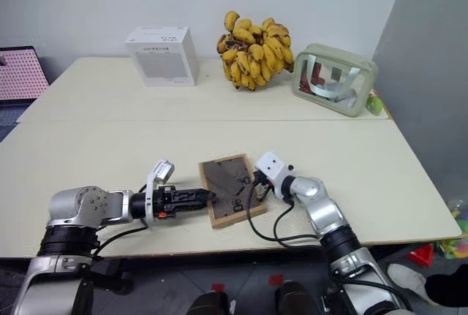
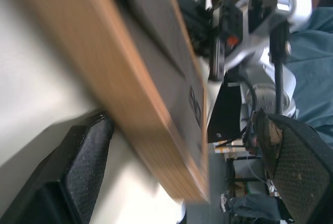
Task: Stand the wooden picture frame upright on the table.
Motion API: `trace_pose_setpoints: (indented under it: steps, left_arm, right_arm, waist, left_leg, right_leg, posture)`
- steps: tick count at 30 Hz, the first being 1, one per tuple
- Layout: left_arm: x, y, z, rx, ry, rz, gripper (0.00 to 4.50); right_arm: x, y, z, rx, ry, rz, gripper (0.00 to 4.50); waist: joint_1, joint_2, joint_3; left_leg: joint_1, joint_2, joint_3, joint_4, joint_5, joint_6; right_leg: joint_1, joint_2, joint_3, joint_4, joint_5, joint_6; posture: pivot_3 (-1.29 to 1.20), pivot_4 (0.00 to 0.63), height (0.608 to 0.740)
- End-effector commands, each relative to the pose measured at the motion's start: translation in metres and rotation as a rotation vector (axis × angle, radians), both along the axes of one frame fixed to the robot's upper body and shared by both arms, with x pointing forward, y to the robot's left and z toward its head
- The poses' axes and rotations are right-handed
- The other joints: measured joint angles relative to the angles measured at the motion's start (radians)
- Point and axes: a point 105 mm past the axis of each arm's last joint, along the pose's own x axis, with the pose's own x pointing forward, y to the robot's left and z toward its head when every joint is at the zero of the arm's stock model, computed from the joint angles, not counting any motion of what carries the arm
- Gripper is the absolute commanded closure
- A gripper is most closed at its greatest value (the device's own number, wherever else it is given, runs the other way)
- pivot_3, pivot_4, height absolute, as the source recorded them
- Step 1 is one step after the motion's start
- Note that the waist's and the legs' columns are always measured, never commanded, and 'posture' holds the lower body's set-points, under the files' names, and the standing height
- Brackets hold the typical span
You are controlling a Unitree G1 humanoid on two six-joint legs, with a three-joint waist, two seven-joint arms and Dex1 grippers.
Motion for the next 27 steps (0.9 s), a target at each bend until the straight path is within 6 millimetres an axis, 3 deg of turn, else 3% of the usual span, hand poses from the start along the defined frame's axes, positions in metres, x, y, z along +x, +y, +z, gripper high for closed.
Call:
trace_pose_setpoints:
  steps: [1, 3, 6, 12, 19, 24, 27]
  left_arm:
    - [-0.009, -0.018, 0.013, -0.057, -0.038, -0.036, 0.01]
    - [-0.013, -0.018, 0.014, -0.072, -0.032, -0.032, 0.01]
    - [-0.015, -0.013, 0.017, -0.077, -0.028, -0.010, 0.48]
    - [-0.019, -0.008, 0.025, -0.079, -0.053, 0.001, 1.71]
    - [-0.010, -0.012, 0.017, -0.016, -0.086, 0.050, 2.98]
    - [0.003, 0.001, 0.020, 0.042, -0.087, 0.104, 3.12]
    - [0.011, 0.017, 0.041, 0.056, -0.134, 0.107, 3.13]
  right_arm:
    - [0.003, 0.001, 0.008, 0.022, -0.021, -0.035, 4.50]
    - [0.005, -0.003, 0.007, 0.018, -0.015, -0.054, 4.50]
    - [0.009, -0.012, 0.008, 0.011, -0.016, -0.077, 4.50]
    - [0.018, -0.025, 0.010, 0.018, -0.012, -0.128, 4.50]
    - [0.019, -0.027, 0.022, 0.049, -0.029, -0.128, 4.50]
    - [0.019, -0.048, 0.053, 0.135, -0.019, -0.111, 4.50]
    - [-0.006, -0.056, 0.076, 0.169, 0.065, 0.096, 4.14]
  waist:
    - [0.004, -0.001, 0.000]
    - [0.005, -0.001, 0.000]
    - [0.006, -0.001, 0.000]
    - [0.005, -0.001, 0.000]
    - [0.006, -0.001, 0.000]
    - [0.007, -0.001, 0.000]
    - [0.006, -0.001, 0.001]
  left_leg:
    - [-0.001, 0.000, 0.000, 0.000, 0.000, 0.000]
    - [-0.001, 0.000, 0.000, 0.000, 0.000, 0.000]
    - [-0.001, 0.000, -0.001, -0.001, 0.000, 0.000]
    - [-0.001, 0.000, -0.001, 0.000, 0.000, 0.000]
    - [-0.001, 0.000, -0.001, 0.000, 0.000, 0.000]
    - [-0.001, 0.000, -0.001, 0.000, 0.000, 0.000]
    - [-0.002, 0.000, -0.001, 0.000, 0.000, 0.000]
  right_leg:
    - [0.000, 0.000, 0.000, -0.001, 0.000, 0.000]
    - [0.000, -0.001, 0.000, -0.001, 0.001, 0.002]
    - [-0.001, 0.000, -0.001, -0.001, 0.001, 0.002]
    - [0.000, 0.000, -0.001, -0.001, 0.000, 0.000]
    - [0.000, 0.000, -0.001, -0.001, -0.001, -0.002]
    - [0.000, -0.001, -0.001, -0.001, -0.002, -0.003]
    - [-0.001, 0.000, -0.001, -0.001, -0.001, -0.002]
  posture:
    - [0.00, 0.150, 0.740]
    - [0.00, 0.150, 0.740]
    - [0.00, 0.150, 0.740]
    - [0.00, 0.150, 0.740]
    - [0.00, 0.150, 0.740]
    - [0.00, 0.150, 0.740]
    - [0.00, 0.150, 0.740]
